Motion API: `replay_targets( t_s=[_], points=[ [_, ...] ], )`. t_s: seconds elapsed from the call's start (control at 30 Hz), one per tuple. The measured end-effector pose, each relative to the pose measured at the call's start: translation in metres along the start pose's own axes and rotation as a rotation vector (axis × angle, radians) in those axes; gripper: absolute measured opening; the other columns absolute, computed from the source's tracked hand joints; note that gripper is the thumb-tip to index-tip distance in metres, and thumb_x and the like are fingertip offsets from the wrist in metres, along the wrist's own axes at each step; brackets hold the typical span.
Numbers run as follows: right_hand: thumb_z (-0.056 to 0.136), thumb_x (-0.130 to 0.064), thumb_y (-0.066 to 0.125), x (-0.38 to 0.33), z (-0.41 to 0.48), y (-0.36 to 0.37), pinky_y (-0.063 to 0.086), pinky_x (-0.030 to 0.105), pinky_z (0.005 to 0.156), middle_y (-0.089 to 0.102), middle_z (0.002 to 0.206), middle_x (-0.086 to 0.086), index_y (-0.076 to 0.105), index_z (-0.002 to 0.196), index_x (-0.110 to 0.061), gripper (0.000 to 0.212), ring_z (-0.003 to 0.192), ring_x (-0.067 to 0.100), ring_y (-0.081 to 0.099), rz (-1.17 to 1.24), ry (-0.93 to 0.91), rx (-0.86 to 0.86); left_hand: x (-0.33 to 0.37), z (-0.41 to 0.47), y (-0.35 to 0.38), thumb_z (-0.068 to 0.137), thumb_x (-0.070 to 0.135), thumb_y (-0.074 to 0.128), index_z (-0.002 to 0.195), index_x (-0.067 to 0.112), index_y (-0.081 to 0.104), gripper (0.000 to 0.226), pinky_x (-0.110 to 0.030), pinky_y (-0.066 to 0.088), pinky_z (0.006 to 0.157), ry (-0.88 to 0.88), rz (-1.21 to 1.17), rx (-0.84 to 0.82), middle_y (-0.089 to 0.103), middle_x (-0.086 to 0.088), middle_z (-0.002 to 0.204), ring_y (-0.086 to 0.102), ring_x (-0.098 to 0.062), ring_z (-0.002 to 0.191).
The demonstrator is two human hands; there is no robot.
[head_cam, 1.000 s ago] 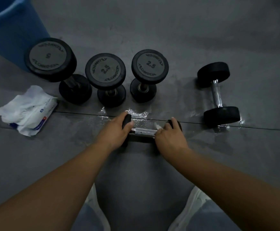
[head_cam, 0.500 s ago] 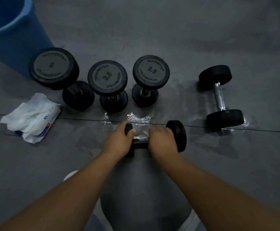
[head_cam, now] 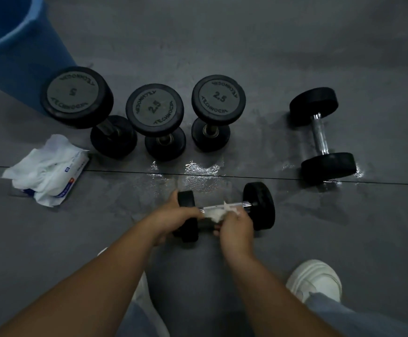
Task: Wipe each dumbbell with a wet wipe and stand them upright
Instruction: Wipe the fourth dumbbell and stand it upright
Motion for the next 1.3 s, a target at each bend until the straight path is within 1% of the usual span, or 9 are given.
replay_targets(
  t_s=[0.1, 0.23, 0.33, 0.4, 0.53, 0.7, 0.9, 1.07, 1.3],
  points=[
    [0.095, 0.004, 0.027, 0.032, -0.003, 0.02, 0.055, 0.033, 0.055, 0.062, 0.084, 0.013, 0.059, 0.116, -0.006, 0.04, 0.073, 0.024, 0.057, 0.608, 0.626, -0.05, 0.002, 0.0, 0.003, 0.053, 0.034, 0.076, 0.142, 0.033, 0.034, 0.098, -0.029, 0.054, 0.069, 0.075, 0.094, 0.087, 0.062, -0.004, 0.113, 0.064, -0.022, 0.095],
    [0.096, 0.007, 0.026, 0.016, -0.001, 0.013, 0.046, 0.04, 0.09, 0.061, 0.093, 0.017, 0.054, 0.121, 0.0, 0.038, 0.077, 0.025, 0.058, 0.54, 0.608, -0.12, 0.015, -0.008, 0.006, 0.073, 0.02, 0.081, 0.135, 0.028, 0.04, 0.075, -0.019, 0.049, 0.07, 0.277, 0.242, 0.146, 0.062, 0.001, 0.105, 0.06, -0.015, 0.089],
    [0.097, 0.003, 0.032, -0.008, -0.002, 0.008, 0.055, 0.022, 0.056, 0.061, 0.078, 0.016, 0.052, 0.114, -0.001, 0.026, 0.052, 0.016, 0.063, 0.262, 0.551, -0.315, 0.032, -0.005, 0.001, 0.078, 0.012, 0.074, 0.135, 0.032, 0.041, 0.069, -0.018, 0.047, 0.061, 0.42, 0.334, 0.178, 0.061, -0.004, 0.102, 0.056, -0.013, 0.076],
    [0.095, -0.002, 0.039, -0.034, 0.01, 0.003, 0.043, 0.02, 0.038, 0.06, 0.069, 0.009, 0.057, 0.103, -0.007, 0.02, 0.043, 0.01, 0.056, -0.031, 0.271, -0.316, 0.039, -0.004, -0.001, 0.079, 0.009, 0.071, 0.14, 0.033, 0.039, 0.073, -0.022, 0.048, 0.065, 0.441, 0.392, 0.179, 0.061, -0.007, 0.109, 0.058, -0.017, 0.08],
    [0.082, -0.001, 0.042, -0.074, 0.013, 0.005, 0.042, 0.031, 0.067, 0.058, 0.091, 0.005, 0.055, 0.091, -0.018, 0.023, 0.081, 0.023, 0.055, -0.725, -0.611, -0.069, 0.039, -0.008, -0.003, 0.076, 0.011, 0.079, 0.151, 0.032, 0.022, 0.097, -0.021, 0.044, 0.094, 0.446, 0.587, 0.021, 0.048, -0.003, 0.137, 0.052, -0.017, 0.117],
    [0.079, -0.011, 0.054, -0.001, -0.006, 0.017, 0.041, 0.04, 0.103, 0.048, 0.135, 0.011, 0.053, 0.124, -0.013, 0.045, 0.126, 0.028, 0.047, -1.194, -0.759, -0.16, 0.034, -0.009, -0.008, 0.073, 0.018, 0.082, 0.147, 0.036, 0.026, 0.094, -0.019, 0.045, 0.095, 0.434, 0.686, -0.033, 0.049, -0.002, 0.14, 0.053, -0.016, 0.117],
    [0.082, -0.02, 0.042, -0.013, 0.0, 0.003, 0.048, 0.038, 0.075, 0.063, 0.099, 0.009, 0.061, 0.107, -0.011, 0.032, 0.089, 0.029, 0.062, -1.365, -0.913, -0.014, 0.042, 0.002, -0.01, 0.074, 0.057, 0.068, 0.135, 0.024, 0.043, 0.074, -0.03, 0.049, 0.087, 0.146, 0.581, 0.18, 0.06, 0.0, 0.121, 0.061, -0.024, 0.104],
    [0.092, -0.024, 0.048, -0.038, 0.016, 0.018, 0.036, 0.034, 0.082, 0.065, 0.108, 0.005, 0.058, 0.107, -0.019, 0.019, 0.099, 0.025, 0.062, -1.676, -0.792, -0.292, 0.03, 0.001, -0.012, 0.049, 0.06, 0.051, 0.081, 0.019, 0.06, 0.052, -0.038, 0.057, 0.075, 0.186, 0.596, 0.273, 0.069, -0.003, 0.081, 0.067, -0.023, 0.078],
    [0.085, -0.017, 0.05, -0.084, 0.037, 0.036, 0.035, 0.034, 0.08, 0.065, 0.101, 0.006, 0.059, 0.1, -0.017, 0.018, 0.094, 0.027, 0.06, -1.627, -1.038, -0.177, 0.05, -0.009, -0.021, 0.062, 0.052, 0.057, 0.114, 0.023, 0.053, 0.06, -0.039, 0.052, 0.088, 0.27, 0.378, 0.417, 0.065, -0.001, 0.101, 0.061, -0.025, 0.094]
  ],
)
Point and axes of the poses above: each hand's wrist, its own z-axis towards the middle knuckle, its own y-axis out of the palm, x = y × z, the point moved 6 cm from there along z, towards the middle knuckle
